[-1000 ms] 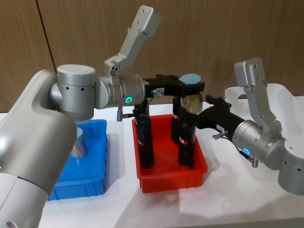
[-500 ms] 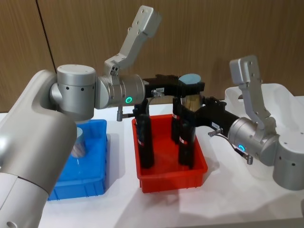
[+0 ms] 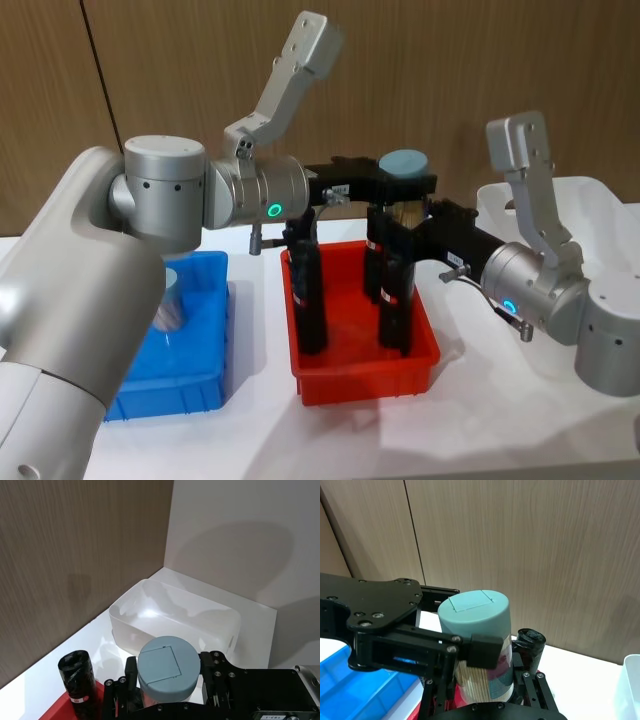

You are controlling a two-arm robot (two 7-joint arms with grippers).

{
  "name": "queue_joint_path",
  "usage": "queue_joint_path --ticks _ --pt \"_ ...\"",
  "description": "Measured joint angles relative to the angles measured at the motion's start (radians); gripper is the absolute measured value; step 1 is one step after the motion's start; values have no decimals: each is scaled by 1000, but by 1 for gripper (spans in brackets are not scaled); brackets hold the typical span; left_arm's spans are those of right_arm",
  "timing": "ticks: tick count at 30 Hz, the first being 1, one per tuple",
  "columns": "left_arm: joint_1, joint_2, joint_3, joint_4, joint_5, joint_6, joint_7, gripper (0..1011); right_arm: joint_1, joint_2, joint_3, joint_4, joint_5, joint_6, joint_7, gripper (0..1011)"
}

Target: Pick the cotton swabs from the blue box and place them into the white box.

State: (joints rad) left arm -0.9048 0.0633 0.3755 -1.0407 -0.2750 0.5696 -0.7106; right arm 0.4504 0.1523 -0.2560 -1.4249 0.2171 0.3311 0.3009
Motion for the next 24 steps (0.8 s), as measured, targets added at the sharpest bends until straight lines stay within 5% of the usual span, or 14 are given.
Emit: queue_joint_path --ticks 8,24 --pt "0 0 0 0 0 0 0 997 0 0 -1 -2 3 -3 -1 642" --pt "0 0 0 0 0 0 -1 1004 -5 5 2 -1 12 -9 -12 642"
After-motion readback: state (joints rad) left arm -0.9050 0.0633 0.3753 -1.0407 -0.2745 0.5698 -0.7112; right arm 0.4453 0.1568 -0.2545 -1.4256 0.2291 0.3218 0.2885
